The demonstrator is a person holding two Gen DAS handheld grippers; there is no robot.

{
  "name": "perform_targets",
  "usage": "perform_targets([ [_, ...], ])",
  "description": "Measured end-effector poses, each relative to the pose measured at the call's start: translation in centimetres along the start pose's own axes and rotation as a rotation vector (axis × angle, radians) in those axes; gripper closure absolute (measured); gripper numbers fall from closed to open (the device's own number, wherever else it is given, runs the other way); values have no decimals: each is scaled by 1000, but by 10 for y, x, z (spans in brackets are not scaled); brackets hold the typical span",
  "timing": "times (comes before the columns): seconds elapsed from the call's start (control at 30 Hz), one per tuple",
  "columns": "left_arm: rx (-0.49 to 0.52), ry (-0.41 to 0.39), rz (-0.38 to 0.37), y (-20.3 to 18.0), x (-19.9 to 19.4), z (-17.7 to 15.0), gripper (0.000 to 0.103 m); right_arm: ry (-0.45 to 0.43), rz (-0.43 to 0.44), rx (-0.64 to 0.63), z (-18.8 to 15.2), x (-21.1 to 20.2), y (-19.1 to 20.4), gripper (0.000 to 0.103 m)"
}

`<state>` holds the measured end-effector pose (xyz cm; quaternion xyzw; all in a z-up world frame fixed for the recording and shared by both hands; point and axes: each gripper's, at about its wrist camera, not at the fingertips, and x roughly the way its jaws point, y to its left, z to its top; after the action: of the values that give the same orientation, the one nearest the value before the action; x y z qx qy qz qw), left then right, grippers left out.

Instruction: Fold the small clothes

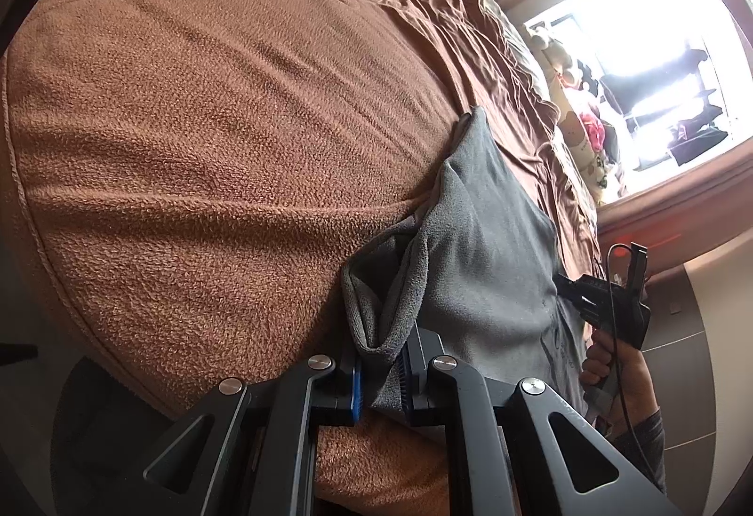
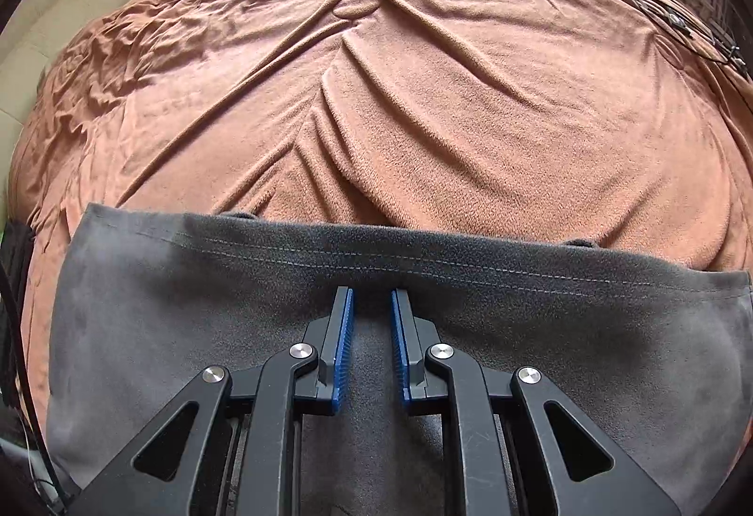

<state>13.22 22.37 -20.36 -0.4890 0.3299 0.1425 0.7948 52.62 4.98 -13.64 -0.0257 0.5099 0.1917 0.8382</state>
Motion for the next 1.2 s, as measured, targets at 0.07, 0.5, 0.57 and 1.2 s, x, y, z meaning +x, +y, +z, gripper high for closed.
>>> perform_targets([
  [0.07, -4, -1, -5, 0, 0, 0, 91, 13, 8, 15, -3, -4, 0, 91],
  [0.5, 2, 5, -85, -2, -7, 6, 95, 27, 109, 25, -100, -66, -13, 91],
  [0.57, 4, 9, -99, -4, -8, 8, 95, 23, 122, 34, -115, -77, -14, 91],
  [1.2, 58, -2, -204, -32, -26, 15, 96, -18, 130, -62, -244, -138, -5, 91],
])
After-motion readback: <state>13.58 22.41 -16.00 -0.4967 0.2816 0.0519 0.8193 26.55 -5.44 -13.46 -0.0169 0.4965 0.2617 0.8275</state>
